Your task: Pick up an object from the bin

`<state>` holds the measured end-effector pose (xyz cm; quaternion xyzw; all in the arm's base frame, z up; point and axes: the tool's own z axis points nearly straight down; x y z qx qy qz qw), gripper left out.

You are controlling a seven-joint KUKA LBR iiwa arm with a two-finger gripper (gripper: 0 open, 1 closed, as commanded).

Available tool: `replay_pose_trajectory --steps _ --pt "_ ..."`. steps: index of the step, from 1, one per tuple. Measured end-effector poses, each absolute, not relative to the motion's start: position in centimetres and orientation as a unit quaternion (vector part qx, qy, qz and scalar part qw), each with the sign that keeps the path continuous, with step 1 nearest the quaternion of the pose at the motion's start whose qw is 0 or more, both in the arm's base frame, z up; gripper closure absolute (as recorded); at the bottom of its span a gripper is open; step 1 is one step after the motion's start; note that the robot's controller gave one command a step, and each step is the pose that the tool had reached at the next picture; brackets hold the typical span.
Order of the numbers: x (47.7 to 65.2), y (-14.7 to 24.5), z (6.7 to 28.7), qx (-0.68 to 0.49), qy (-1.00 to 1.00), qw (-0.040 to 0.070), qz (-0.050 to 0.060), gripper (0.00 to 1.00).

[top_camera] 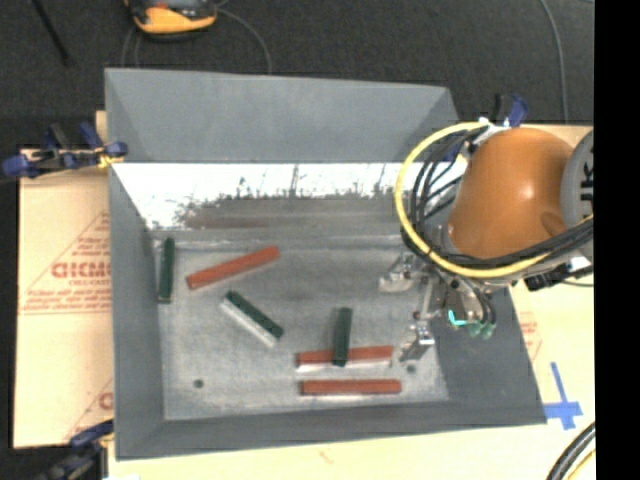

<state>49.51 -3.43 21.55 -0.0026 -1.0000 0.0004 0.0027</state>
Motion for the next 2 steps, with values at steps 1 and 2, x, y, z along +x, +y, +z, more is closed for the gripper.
replay_pose_trajectory --steps 1,2 --pt "49.6 -3.4 21.9 -0.002 -1.0 0.0 0.001 0.0" --pt "50.3 -4.6 17.5 0.001 -1.0 -0.006 0.001 0.0"
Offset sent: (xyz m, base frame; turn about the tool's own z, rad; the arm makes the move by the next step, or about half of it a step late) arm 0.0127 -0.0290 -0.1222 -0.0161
